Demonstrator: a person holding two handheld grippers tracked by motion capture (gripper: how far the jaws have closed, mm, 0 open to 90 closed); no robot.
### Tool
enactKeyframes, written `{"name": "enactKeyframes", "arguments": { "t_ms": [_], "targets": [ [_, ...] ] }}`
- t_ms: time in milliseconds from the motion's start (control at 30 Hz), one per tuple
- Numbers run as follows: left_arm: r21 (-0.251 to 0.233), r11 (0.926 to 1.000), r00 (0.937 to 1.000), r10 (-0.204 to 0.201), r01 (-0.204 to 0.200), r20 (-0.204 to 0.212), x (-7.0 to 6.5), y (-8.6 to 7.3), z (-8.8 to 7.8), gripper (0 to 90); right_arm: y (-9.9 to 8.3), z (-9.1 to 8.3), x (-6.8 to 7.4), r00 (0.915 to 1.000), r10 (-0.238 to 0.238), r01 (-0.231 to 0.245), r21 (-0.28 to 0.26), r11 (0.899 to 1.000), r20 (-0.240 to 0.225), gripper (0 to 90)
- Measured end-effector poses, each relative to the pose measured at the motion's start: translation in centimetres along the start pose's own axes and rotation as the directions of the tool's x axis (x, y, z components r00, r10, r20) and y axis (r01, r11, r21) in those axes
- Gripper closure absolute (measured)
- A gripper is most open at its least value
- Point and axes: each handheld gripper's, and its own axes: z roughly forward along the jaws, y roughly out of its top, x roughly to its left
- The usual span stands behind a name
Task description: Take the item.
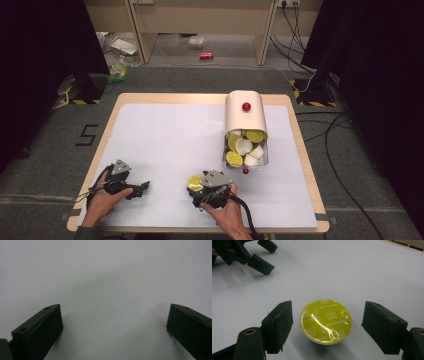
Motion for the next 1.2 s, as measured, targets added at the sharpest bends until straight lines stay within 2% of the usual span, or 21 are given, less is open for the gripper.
{"name": "enactKeyframes", "arguments": {
  "t_ms": [500, 1200],
  "targets": [
    [0.0, 1.0, 1.0, -0.001, 0.001, 0.001, 0.0, 0.0, 0.0, 0.0, -0.3, -4.0, -1.1, 0.9989, 0.046, -0.045, -0.066, 0.997, 0.011, 29.0],
    [0.0, 1.0, 1.0, 0.0, 0.0, 0.0, 0.0, 0.0, 0.0, 0.0, -0.9, -7.4, -2.2, 0.9949, 0.083, -0.076, -0.125, 0.989, 0.057, 29.4]
  ]
}}
